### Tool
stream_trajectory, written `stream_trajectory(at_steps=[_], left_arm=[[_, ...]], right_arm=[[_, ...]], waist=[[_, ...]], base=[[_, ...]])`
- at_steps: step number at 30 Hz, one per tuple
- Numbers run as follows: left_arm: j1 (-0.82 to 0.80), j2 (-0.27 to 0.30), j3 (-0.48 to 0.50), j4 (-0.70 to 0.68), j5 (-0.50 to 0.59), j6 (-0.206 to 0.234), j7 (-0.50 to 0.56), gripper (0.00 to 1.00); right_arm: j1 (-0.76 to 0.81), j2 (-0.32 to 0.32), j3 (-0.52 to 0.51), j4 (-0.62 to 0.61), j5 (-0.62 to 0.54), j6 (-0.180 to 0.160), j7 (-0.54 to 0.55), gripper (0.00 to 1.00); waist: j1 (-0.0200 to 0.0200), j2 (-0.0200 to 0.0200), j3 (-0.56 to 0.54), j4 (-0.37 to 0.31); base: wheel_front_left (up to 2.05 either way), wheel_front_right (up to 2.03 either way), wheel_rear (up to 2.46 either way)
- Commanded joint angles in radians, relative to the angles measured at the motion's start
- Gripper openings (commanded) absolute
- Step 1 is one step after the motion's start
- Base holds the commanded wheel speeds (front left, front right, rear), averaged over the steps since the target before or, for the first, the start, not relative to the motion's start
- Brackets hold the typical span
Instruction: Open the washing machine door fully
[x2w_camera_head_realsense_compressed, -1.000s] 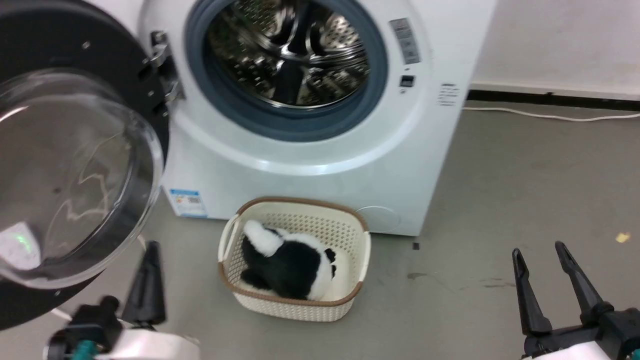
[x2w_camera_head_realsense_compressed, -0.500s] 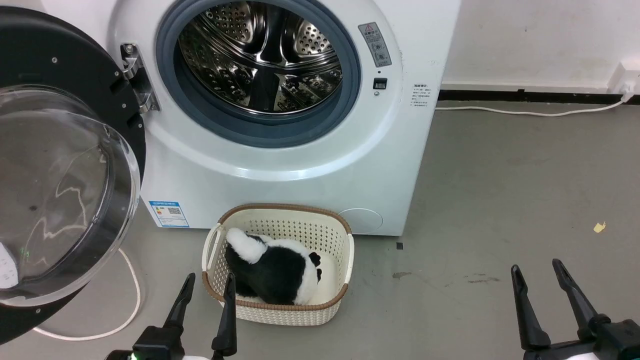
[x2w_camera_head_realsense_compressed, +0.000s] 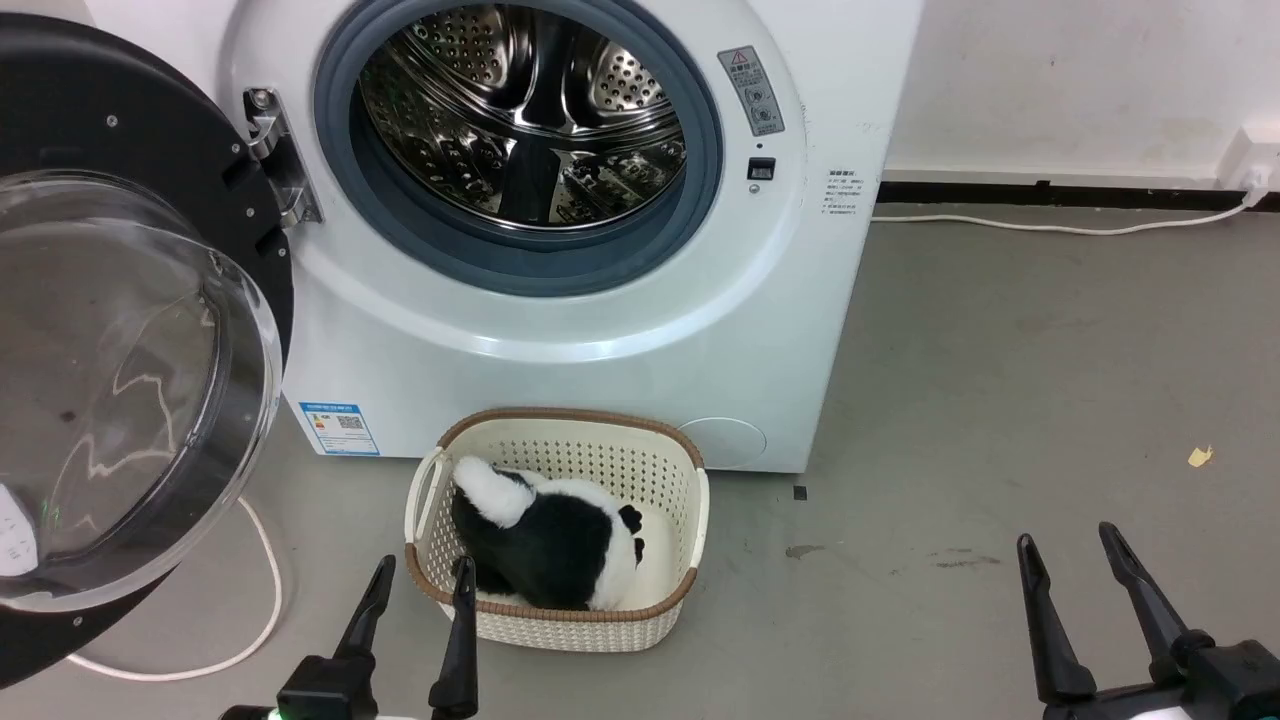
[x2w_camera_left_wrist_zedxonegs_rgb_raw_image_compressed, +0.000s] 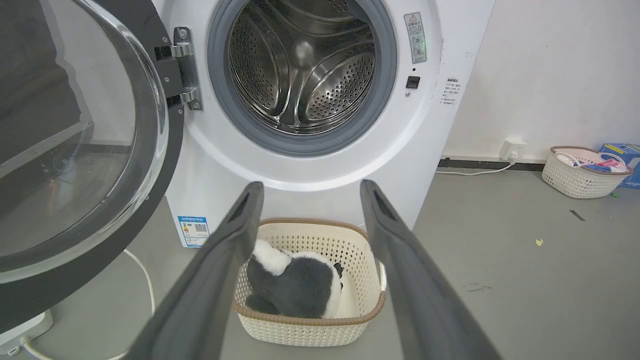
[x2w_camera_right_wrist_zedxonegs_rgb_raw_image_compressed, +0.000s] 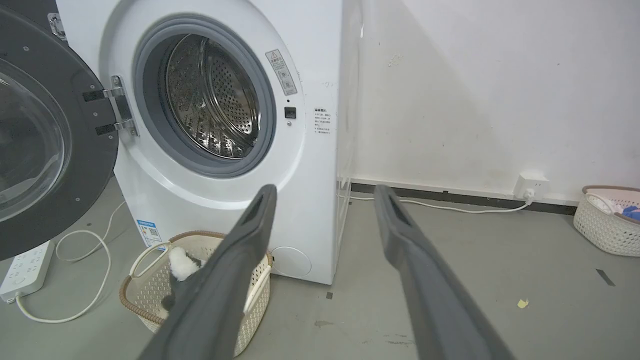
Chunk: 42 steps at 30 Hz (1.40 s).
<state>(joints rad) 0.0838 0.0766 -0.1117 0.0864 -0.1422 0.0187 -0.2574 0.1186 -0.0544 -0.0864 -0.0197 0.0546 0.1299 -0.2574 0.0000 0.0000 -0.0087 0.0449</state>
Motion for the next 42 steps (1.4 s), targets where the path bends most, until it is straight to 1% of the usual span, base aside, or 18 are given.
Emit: stream_trajectory(at_steps=[1, 8, 9, 42], left_arm=[[-0.003, -0.003, 0.003, 0.001, 0.009, 0.004, -0.004, 1.0], [-0.007, -0.007, -0.001, 0.012, 0.009, 0.007, -0.004, 1.0], [-0.001, -0.002, -0.002, 0.013, 0.007, 0.005, 0.0, 0.0], [-0.026, -0.009, 0.031, -0.017, 0.047, -0.002, 0.077, 0.0]], right_arm=[[0.002, 0.004, 0.002, 0.002, 0.006, 0.001, -0.004, 1.0], [0.0, 0.004, 0.006, 0.004, 0.01, 0.001, -0.004, 1.0], [0.0, 0.0, 0.004, 0.003, 0.007, 0.0, 0.0, 0.0], [-0.035, 0.001, 0.028, 0.008, -0.011, 0.0, 0.077, 0.0]], waist=[[0.0, 0.0, 0.001, 0.0], [0.0, 0.0, 0.002, 0.001], [0.0, 0.0, 0.002, 0.001], [0.0, 0.0, 0.004, -0.013]], base=[[0.0, 0.0, 0.0], [0.0, 0.0, 0.0], [0.0, 0.0, 0.0], [0.0, 0.0, 0.0]])
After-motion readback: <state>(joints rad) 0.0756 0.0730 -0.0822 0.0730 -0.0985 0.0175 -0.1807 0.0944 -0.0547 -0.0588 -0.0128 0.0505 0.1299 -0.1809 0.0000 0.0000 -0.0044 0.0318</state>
